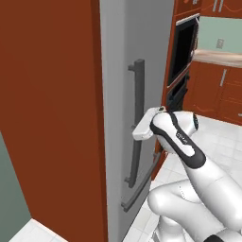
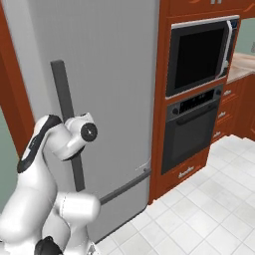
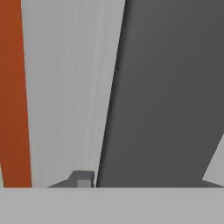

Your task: Gather the lemon and corn from the fridge and place them on a tray on the dining counter. Then gather the chicken drumstick and fish from the fridge and place them on the other tray.

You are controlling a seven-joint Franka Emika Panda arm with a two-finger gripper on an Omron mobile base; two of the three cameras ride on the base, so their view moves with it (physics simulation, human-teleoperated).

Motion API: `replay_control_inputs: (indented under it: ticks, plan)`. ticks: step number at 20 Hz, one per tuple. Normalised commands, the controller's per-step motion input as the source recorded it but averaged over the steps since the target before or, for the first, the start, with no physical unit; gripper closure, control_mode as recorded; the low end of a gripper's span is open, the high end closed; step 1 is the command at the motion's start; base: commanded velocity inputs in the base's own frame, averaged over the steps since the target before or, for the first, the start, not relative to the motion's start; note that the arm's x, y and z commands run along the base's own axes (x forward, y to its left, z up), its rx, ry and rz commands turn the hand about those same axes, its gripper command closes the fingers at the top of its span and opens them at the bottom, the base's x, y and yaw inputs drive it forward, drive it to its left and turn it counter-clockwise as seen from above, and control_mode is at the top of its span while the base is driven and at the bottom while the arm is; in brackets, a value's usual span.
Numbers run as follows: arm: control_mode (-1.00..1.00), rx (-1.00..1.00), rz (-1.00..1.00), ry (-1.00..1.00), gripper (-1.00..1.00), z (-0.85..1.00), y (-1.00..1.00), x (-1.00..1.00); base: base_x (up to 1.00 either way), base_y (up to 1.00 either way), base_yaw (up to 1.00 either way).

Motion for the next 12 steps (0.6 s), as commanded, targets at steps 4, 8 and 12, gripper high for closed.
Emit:
replay_control_inputs:
  ticks: [4, 8, 12]
  plan:
    - [-1.00, 0.02, -0.12, 0.00, 1.00, -0.04, -0.88, -0.64, 0.00, 0.00, 0.00]
    - [-1.00, 0.04, -0.16, 0.03, 1.00, -0.08, -1.00, -0.66, 0.00, 0.00, 0.00]
    - [-1.00, 0.03, -0.18, 0.09, 1.00, -0.02, -1.00, -0.49, 0.00, 0.00, 0.00]
